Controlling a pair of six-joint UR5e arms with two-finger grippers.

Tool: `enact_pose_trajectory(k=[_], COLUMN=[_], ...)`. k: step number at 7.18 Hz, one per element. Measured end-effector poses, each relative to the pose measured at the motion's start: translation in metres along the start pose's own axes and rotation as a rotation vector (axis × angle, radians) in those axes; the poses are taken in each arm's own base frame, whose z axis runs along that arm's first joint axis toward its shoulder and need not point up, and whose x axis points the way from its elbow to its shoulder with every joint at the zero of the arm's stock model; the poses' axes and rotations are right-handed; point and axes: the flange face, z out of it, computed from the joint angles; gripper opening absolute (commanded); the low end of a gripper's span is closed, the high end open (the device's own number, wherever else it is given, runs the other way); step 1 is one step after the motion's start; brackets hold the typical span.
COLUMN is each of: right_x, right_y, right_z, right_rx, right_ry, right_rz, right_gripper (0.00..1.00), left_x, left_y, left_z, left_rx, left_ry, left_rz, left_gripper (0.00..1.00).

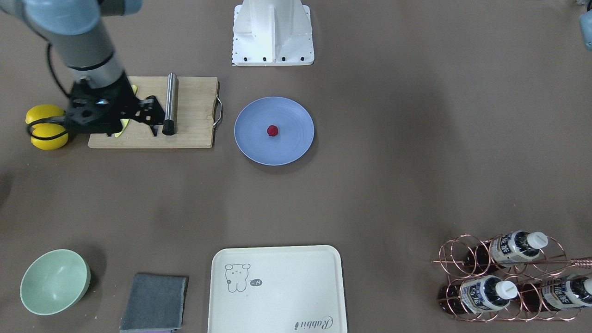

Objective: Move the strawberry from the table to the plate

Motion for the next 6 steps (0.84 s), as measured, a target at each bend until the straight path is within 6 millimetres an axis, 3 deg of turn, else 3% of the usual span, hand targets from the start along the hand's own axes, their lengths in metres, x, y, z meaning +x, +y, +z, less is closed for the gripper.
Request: enact_pose_trajectory(k=[2, 4, 5, 6], right_x=[0.154, 0.290, 0.341, 0.377], right_y=[-0.013, -0.011, -0.009, -0.009], right_z=[-0.004, -0.002, 0.004, 0.011], right_rx=[-0.060, -0.069, -0.069, -0.059], right_ry=[-0.010, -0.018, -0.027, -0.038], right_rz=[-0.029, -0.052, -0.059, -0.063], right_gripper=[1.00, 1.00, 1.00, 1.00], left_x=[-0.013, -0.022, -0.024, -0.027], left_y=[0.015, 0.030, 0.034, 0.037], left_z=[0.003, 0.009, 0.012, 0.015], left_rx=[-0.010, -0.025, -0.032, -0.039], left_ry=[-0.004, -0.005, -0.004, -0.004], left_rz=[-0.007, -0.027, -0.032, -0.039], left_gripper=[0.98, 0.98, 0.98, 0.98])
